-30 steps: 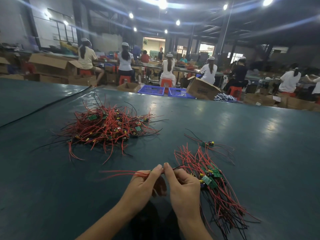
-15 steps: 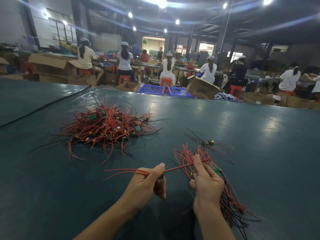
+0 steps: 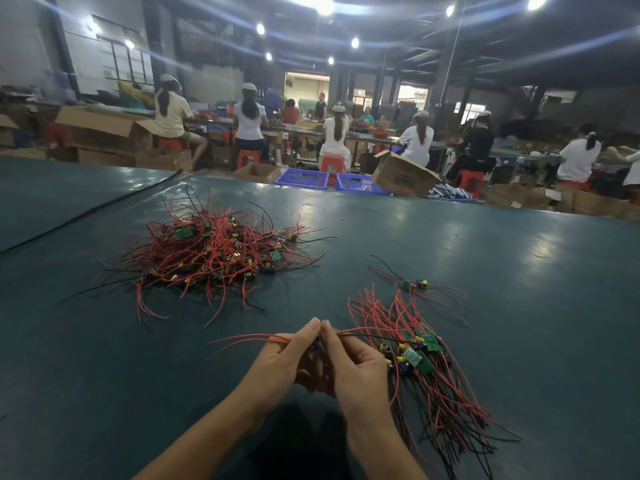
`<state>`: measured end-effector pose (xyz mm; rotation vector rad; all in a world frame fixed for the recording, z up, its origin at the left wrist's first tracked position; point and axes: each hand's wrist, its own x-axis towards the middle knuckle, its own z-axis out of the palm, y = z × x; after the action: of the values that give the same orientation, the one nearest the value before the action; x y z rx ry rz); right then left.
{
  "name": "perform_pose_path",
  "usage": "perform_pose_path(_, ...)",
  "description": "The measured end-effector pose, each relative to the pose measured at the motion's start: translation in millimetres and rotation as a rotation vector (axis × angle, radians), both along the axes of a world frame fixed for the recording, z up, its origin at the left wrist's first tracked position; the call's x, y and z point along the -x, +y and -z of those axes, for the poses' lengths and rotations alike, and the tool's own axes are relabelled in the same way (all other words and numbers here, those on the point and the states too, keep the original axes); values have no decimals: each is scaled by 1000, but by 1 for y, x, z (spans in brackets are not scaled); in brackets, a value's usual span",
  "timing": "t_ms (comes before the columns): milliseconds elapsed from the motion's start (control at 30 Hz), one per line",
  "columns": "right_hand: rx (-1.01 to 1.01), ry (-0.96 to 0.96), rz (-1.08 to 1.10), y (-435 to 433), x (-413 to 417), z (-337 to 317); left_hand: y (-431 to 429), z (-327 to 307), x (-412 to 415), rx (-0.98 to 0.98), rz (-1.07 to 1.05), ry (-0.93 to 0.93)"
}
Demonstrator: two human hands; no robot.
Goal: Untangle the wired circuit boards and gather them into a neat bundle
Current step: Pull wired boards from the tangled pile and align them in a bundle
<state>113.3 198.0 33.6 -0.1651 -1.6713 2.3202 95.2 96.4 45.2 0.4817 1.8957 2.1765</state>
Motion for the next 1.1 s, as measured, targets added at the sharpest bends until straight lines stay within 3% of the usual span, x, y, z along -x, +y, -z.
perform_pose_path(100, -31, -24, 146, 12, 3, -4, -2, -2, 1, 42, 31, 14)
perform_pose_path(300, 157, -67, 385, 48, 9, -9, -6, -5, 2, 62, 50, 23)
perform_pose_path(467, 109, -76, 285, 38, 5, -9, -7, -4, 3, 10, -27, -26)
perform_pose_path(633, -148, -25, 17, 16, -3, -9, -4, -2, 3, 5, -19, -21)
perform_pose_path(733, -188, 32, -72, 7, -6, -9, -3, 1, 2, 17, 6, -30)
perform_pose_path(1100, -112, 50, 182, 13, -4, -10, 1, 4, 0, 40, 41, -28)
